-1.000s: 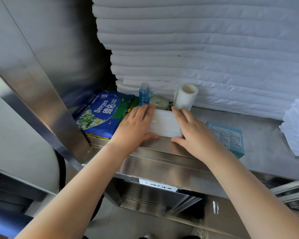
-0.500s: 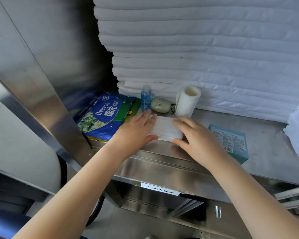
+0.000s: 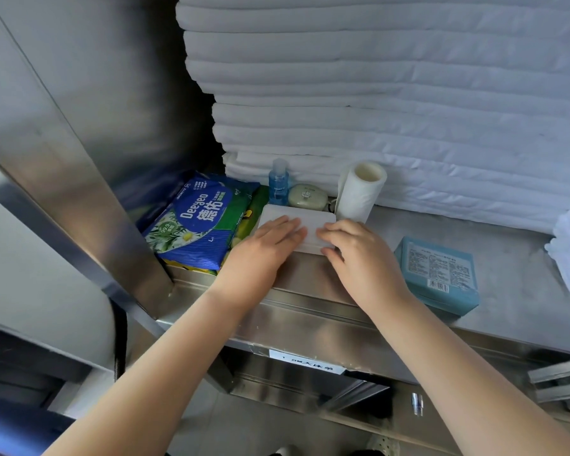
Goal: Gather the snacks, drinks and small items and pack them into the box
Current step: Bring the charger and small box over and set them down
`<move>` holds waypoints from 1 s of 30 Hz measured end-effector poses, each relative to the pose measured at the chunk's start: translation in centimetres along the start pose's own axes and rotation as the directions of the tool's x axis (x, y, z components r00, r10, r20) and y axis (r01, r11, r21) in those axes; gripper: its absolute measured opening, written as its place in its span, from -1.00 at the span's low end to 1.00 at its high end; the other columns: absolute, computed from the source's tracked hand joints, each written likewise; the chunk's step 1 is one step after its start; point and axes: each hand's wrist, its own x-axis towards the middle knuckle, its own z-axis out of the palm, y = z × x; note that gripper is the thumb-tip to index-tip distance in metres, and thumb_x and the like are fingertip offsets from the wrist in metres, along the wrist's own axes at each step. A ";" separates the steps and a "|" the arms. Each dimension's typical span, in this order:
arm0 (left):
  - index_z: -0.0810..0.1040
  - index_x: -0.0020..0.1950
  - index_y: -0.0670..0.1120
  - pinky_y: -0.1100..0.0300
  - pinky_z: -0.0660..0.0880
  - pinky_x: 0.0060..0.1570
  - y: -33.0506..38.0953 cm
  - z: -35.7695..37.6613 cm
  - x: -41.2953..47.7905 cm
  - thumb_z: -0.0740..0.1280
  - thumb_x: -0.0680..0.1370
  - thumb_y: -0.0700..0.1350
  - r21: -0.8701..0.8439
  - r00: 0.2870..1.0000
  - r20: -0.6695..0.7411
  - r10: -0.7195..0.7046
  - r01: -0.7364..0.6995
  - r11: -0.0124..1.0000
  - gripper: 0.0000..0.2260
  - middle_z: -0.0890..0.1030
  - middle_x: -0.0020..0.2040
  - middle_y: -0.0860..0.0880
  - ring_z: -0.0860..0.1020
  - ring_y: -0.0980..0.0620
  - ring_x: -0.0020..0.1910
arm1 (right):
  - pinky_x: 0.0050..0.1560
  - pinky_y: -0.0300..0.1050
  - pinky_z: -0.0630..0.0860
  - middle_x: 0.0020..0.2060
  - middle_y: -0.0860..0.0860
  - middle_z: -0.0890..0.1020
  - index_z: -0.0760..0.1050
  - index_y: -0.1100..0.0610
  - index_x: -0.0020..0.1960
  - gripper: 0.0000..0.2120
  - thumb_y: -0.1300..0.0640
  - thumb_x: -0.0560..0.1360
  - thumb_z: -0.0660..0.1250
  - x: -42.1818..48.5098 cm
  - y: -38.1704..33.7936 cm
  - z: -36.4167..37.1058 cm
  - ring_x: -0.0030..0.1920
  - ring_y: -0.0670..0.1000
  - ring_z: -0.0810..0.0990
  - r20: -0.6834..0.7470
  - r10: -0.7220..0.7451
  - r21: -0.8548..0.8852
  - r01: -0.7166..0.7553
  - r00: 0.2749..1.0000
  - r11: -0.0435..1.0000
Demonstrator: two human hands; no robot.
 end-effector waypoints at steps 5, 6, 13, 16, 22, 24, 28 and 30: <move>0.55 0.20 -0.29 -0.19 0.33 0.22 -1.0 0.3 0.3 0.18 0.34 -0.51 -0.045 0.999 -0.025 -0.041 0.040 0.998 -0.54 0.53 0.22 -0.27 0.48 -0.32 0.21 | -0.11 0.01 0.55 -0.01 0.04 0.62 0.63 0.16 0.07 -0.76 0.27 0.41 0.43 0.7 -0.6 0.6 0.01 0.14 0.57 -0.017 -0.006 -0.016 0.006 1.000 1.000; 0.54 0.21 -0.29 -0.17 0.30 0.24 -1.2 0.4 0.4 0.20 0.32 -0.56 -0.058 0.998 -0.017 -0.063 0.062 0.996 -0.51 0.52 0.23 -0.27 0.47 -0.34 0.22 | -0.11 0.02 0.55 -0.02 0.05 0.62 0.63 0.17 0.06 -0.77 0.28 0.41 0.43 0.8 -0.7 0.7 0.00 0.15 0.58 -0.021 -0.011 -0.010 0.010 1.000 1.000; 0.50 0.27 -0.28 -0.02 0.18 0.34 -1.2 0.7 0.6 0.17 0.36 -0.58 -0.096 0.993 0.012 -0.120 0.120 0.988 -0.48 0.46 0.30 -0.25 0.37 -0.28 0.34 | -0.01 0.00 0.52 0.06 0.03 0.61 0.61 0.15 0.13 -0.73 0.27 0.43 0.40 0.7 -0.8 0.8 0.05 0.12 0.57 -0.011 -0.006 -0.015 0.006 1.000 1.000; 0.49 0.29 -0.26 -0.03 0.21 0.37 -0.6 0.3 0.5 0.22 0.48 -0.46 -0.092 0.991 0.011 -0.135 0.135 0.987 -0.61 0.45 0.33 -0.22 0.36 -0.24 0.36 | 0.06 -0.01 0.52 0.23 -0.04 0.53 0.51 0.09 0.27 -0.65 0.17 0.49 0.35 -0.1 -0.5 -0.1 0.17 0.07 0.52 0.067 -0.025 -0.054 0.029 0.997 0.998; 0.47 0.32 -0.19 -0.08 0.29 0.34 2.6 0.3 0.1 0.36 0.50 -0.24 -0.054 0.999 -0.010 0.050 -0.051 0.997 -0.62 0.47 0.33 -0.17 0.38 -0.18 0.36 | 0.13 -0.06 0.45 0.20 0.00 0.53 0.49 0.11 0.27 -0.52 0.02 0.40 0.46 -5.2 3.6 -4.6 0.19 0.04 0.45 -0.103 0.087 -0.121 -0.100 0.991 0.988; 0.45 0.35 -0.19 -0.03 0.25 0.37 4.2 0.8 0.7 0.35 0.51 -0.21 -0.075 0.991 0.014 0.131 -0.130 0.989 -0.60 0.45 0.34 -0.16 0.37 -0.15 0.37 | 0.24 -0.13 0.30 0.25 0.03 0.50 0.45 0.12 0.31 -0.44 -0.05 0.38 0.45 -6.5 5.3 -6.0 0.24 0.03 0.38 -0.051 0.141 -0.142 -0.147 0.989 0.979; 0.32 0.44 -0.19 0.05 0.22 0.40 7.3 2.2 2.0 0.27 0.57 -0.10 -0.185 0.980 0.075 0.186 -0.169 0.968 -0.54 0.34 0.43 -0.15 0.29 -0.11 0.42 | 0.36 -0.13 0.17 0.43 0.01 0.29 0.23 0.08 0.46 -0.23 -0.16 0.37 0.41 -8.2 7.6 -7.5 0.40 0.00 0.21 0.088 0.294 -0.164 -0.277 0.952 0.947; 0.15 0.51 -0.14 0.10 0.20 0.41 8.5 3.1 2.3 0.22 0.60 -0.05 -0.224 0.972 0.120 0.204 -0.174 0.959 -0.48 0.21 0.50 -0.11 0.21 -0.07 0.46 | 0.36 -0.17 0.15 0.46 -0.03 0.22 0.19 0.03 0.48 -0.24 -0.16 0.39 0.40 -9.0 8.2 -7.7 0.44 -0.05 0.14 0.101 0.349 -0.142 -0.334 0.932 0.932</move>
